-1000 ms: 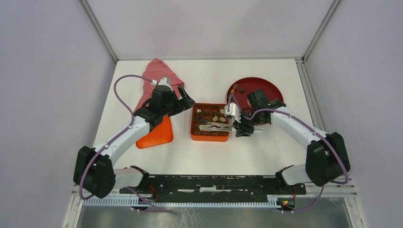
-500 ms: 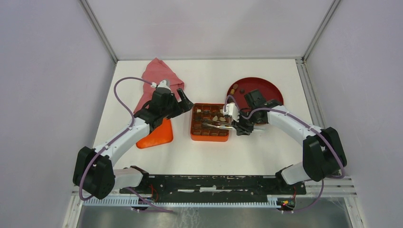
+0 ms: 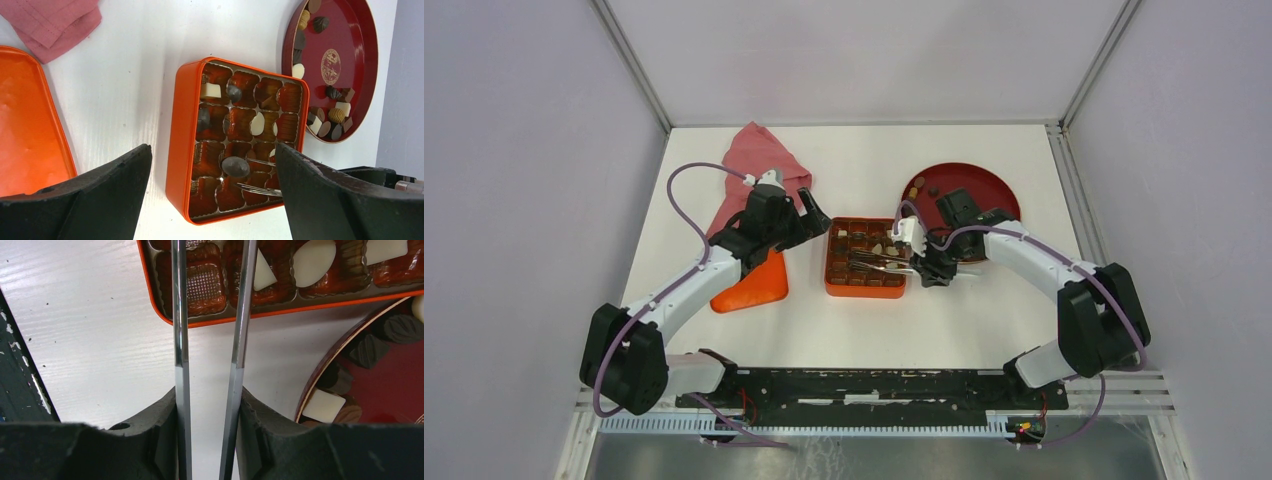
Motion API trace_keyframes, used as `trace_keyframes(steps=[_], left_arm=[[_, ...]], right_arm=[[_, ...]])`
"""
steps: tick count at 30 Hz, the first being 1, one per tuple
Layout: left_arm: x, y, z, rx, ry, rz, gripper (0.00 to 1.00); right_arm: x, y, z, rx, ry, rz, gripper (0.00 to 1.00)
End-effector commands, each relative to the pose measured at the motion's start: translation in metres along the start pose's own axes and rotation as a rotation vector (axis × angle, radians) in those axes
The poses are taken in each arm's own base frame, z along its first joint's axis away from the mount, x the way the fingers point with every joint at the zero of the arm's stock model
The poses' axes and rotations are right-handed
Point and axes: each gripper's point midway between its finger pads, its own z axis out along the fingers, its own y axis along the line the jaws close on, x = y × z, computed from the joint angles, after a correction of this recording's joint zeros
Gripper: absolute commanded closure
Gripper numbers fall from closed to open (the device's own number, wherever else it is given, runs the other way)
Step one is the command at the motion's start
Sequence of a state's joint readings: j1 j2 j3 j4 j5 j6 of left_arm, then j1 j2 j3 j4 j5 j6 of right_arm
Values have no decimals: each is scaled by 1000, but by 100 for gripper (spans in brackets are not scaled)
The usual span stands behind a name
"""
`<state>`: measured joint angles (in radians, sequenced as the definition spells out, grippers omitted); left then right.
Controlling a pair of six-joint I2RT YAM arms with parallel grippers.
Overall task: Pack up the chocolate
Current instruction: Place the fake chocolate in the packing box, then pick up the fake chocolate from the plate.
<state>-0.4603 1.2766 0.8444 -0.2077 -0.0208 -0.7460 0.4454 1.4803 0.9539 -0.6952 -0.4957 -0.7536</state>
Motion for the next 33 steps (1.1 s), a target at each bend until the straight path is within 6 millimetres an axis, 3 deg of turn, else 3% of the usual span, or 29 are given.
trace_keyframes(steps=[1,7,10,14,19,24,28,33], left_arm=[[-19,-16,-2,43,-50,41,3],[-26,-23,-3,55,-57,51,3],[-30,-27,-5,66,-64,51,3],[-34,-33,-9,89,-77,61,4],[-42,-39,-15,115,-110,78,4],[-42,-46,-10,140,-92,98,4],[-43,-53,1,156,-72,114,4],[-42,-58,11,176,-59,116,5]], right_arm=[[-27,-9,-8,17,-64,-24,57],[-38,-11,-19,10,-102,-20,58],[-47,-15,-35,5,-156,0,59],[-43,-33,-60,48,-212,69,60],[-8,-62,-88,147,-221,216,61],[44,-82,-113,264,-142,332,61],[81,-88,-133,338,-20,373,61],[116,-80,-144,380,141,390,60]])
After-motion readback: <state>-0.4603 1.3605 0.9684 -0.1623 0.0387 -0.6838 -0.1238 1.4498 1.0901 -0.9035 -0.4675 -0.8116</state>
